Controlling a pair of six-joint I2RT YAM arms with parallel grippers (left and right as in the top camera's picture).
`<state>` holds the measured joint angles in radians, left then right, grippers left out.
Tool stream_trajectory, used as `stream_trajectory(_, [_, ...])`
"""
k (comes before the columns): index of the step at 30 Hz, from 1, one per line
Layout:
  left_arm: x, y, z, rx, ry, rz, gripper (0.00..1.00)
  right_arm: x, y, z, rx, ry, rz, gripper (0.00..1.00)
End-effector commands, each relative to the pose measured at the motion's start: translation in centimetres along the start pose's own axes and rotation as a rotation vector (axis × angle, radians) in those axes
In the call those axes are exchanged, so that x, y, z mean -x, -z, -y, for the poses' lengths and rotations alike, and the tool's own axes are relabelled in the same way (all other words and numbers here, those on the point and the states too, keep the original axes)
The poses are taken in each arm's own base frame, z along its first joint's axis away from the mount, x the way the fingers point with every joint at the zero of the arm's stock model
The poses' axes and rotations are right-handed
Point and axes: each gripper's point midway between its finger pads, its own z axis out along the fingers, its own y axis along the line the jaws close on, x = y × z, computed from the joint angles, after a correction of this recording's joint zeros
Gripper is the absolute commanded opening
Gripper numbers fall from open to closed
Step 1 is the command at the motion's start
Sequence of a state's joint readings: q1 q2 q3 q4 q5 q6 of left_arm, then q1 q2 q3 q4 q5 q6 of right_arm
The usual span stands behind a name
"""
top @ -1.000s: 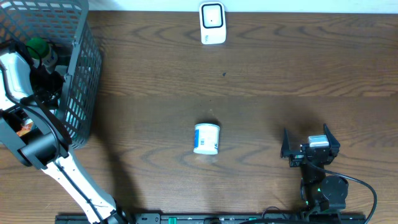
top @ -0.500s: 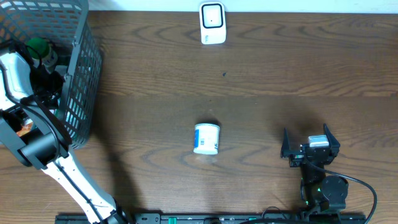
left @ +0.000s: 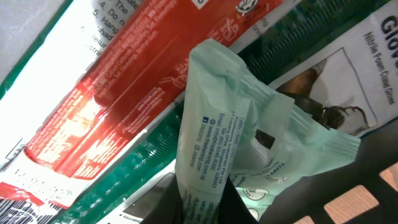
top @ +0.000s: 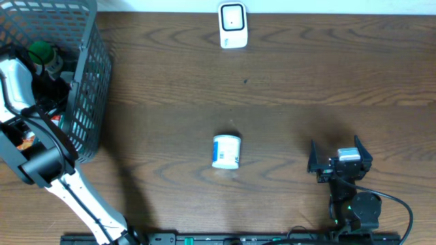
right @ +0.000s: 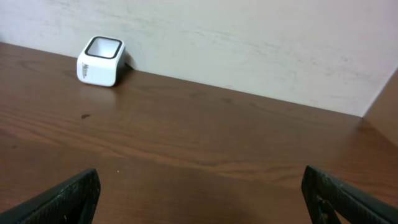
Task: Scan the item barcode
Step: 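Grasp the mint-green pouch in the basket with the left gripper, then carry the green pouch with the left gripper toward the scanner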
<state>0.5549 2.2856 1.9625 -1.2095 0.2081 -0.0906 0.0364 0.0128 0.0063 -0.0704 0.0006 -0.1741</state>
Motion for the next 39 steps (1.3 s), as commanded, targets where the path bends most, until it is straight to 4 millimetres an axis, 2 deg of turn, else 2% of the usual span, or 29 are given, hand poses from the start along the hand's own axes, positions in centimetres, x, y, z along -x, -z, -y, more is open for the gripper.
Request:
stream_trajectory(1, [0.9, 1.3, -0.6, 0.018, 0.017, 0.036, 0.07, -0.1, 0.0, 0.3, -0.015, 0.009, -0.005, 0.99])
stream_trajectory(6, [2.5, 8.0, 0.0, -0.012, 0.028, 0.222, 0.07, -0.2, 0.0, 0.3, -0.014, 0.009, -0.006, 0.99])
stream_trajectory(11, [2.5, 17.1, 0.2, -0.024, 0.090, 0.484, 0.08, -0.1, 0.0, 0.3, -0.015, 0.009, -0.005, 0.99])
stream_trajectory(12, [2.0, 20.2, 0.3, -0.030, 0.103, 0.572, 0.07, -0.1, 0.0, 0.3, -0.015, 0.009, -0.005, 0.99])
stream_trajectory(14, [1.0, 24.0, 0.8, -0.055, 0.106, 0.672, 0.07, -0.1, 0.0, 0.3, -0.015, 0.009, -0.005, 0.99])
stream_trajectory(18, [-1.8, 29.9, 1.5, -0.125, 0.153, 0.822, 0.07, -0.1, 0.0, 0.3, -0.015, 0.009, -0.005, 0.99])
stream_trajectory(20, [-3.5, 32.3, 3.0, -0.192, 0.127, 0.875, 0.07, -0.2, 0.0, 0.3, -0.014, 0.009, -0.006, 0.99])
stream_trajectory(23, [-6.9, 34.7, 7.3, -0.343, 0.002, 0.889, 0.07, -0.1, 0.0, 0.3, -0.015, 0.009, -0.005, 0.99])
stream_trajectory(26, [-10.7, 34.9, 11.9, -0.463, -0.134, 0.828, 0.08, -0.2, 0.0, 0.3, -0.014, 0.009, -0.006, 0.99])
stream_trajectory(29, [-14.3, 33.6, 16.3, -0.521, -0.262, 0.729, 0.07, -0.2, 0.0, 0.3, -0.014, 0.009, -0.006, 0.99])
stream_trajectory(30, [-16.4, 32.1, 19.2, -0.541, -0.347, 0.661, 0.07, -0.1, 0.0, 0.3, -0.015, 0.009, -0.005, 0.99])
stream_trajectory(32, [-18.6, 30.1, 22.2, -0.568, -0.393, 0.570, 0.07, -0.1, 0.0, 0.3, -0.015, 0.009, -0.005, 0.99])
stream_trajectory(35, [-21.5, 26.8, 26.1, -0.583, -0.441, 0.439, 0.07, -0.1, 0.0, 0.3, -0.015, 0.009, -0.005, 0.99])
stream_trajectory(39, [-25.2, 21.2, 30.7, -0.521, -0.485, 0.284, 0.07, -0.1, 0.0, 0.3, -0.015, 0.009, -0.005, 0.99])
